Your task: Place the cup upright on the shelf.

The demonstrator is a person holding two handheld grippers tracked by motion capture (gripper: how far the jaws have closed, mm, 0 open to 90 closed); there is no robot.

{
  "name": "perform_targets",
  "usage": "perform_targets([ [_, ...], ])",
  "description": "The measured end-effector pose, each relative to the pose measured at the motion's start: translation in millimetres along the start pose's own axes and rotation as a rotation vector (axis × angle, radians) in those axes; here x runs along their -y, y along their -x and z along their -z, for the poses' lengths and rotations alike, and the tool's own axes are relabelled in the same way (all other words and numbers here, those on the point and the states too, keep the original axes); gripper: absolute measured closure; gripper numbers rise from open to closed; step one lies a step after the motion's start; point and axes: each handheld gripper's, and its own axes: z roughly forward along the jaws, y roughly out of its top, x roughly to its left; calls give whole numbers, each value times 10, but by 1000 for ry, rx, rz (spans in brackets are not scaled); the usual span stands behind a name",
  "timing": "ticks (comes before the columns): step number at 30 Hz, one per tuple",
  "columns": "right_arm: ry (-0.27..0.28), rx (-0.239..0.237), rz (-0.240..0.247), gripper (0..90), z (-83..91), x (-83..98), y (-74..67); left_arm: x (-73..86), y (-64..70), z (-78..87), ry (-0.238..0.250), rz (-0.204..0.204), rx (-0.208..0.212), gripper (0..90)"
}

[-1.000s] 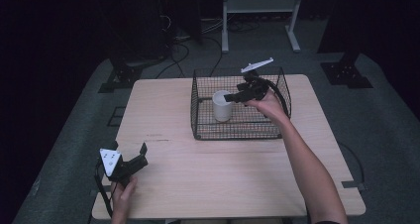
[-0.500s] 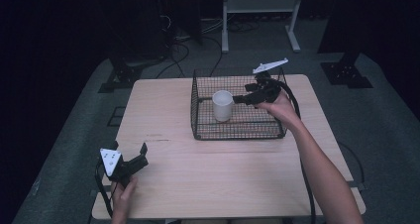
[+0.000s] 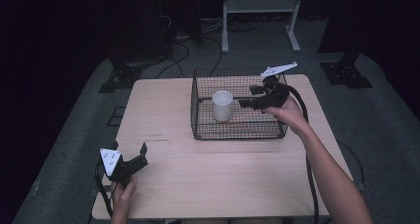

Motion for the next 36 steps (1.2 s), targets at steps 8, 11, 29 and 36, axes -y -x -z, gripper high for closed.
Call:
perform_targets([
  [8, 2, -7, 12, 159, 93, 38, -53, 0, -1, 1, 0, 1, 1, 0],
  [11, 0, -9, 14, 159, 122, 71, -75, 0, -1, 0, 1, 1, 2, 0],
  [29, 17, -26, 17, 159, 324, 263, -132, 0, 2, -1, 1, -2, 2, 0],
  [36, 20, -26, 18, 159, 382, 332, -145, 0, 4, -1, 1, -2, 2, 0],
])
